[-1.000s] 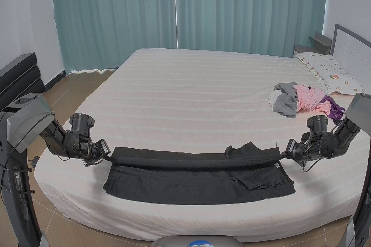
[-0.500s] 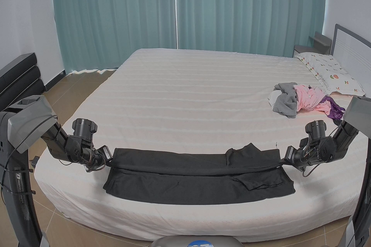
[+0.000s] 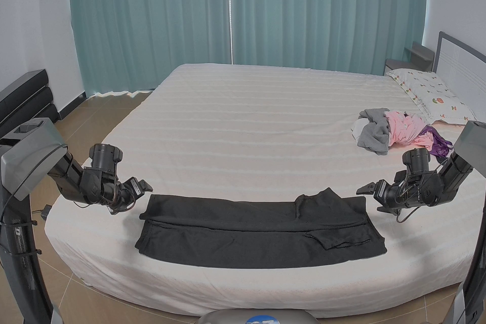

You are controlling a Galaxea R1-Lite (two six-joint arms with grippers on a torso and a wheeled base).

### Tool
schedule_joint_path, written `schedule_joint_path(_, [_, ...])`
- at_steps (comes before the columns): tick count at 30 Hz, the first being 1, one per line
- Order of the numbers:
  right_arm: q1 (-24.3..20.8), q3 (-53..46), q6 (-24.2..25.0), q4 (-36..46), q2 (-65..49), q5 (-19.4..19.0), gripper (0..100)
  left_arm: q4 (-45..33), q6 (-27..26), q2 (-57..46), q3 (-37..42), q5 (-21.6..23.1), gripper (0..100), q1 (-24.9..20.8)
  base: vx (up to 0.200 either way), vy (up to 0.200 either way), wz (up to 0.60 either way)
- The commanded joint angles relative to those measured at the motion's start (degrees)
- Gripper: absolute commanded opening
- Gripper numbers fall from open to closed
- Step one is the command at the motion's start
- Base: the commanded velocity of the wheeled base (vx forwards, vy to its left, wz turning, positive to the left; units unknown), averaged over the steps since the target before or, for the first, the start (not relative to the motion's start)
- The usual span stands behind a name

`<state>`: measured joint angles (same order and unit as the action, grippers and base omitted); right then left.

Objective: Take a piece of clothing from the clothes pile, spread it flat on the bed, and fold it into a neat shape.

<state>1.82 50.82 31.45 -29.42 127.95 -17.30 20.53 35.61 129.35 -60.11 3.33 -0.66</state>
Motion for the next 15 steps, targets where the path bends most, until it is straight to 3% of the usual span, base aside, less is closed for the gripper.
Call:
schedule_joint_path(1, [-1.1,2.1,0.6,-0.2,1.3,0.2,100,-0.6,3.4,0.9,-6.1,0.0,100,0.0,0.0,0.0,0.0])
schedule_joint_path(6, [-1.0,2.5,1.6,-2.8,2.8,0.2,100,-0.6,4.0,7.2,-11.9,0.0,100,-0.8,0.0,0.0,0.0])
schedule_joint_path(11, [-0.9,4.6,10.1,-4.3,4.1,0.2,100,-0.3,4.7,11.7,-15.4,-0.1,100,-1.5,0.0,0.0,0.0])
schedule_joint_path(15, [-0.6,5.1,10.9,-4.7,6.1,0.2,100,-0.7,7.6,13.0,-18.1,-0.1,100,-1.5,0.0,0.0,0.0])
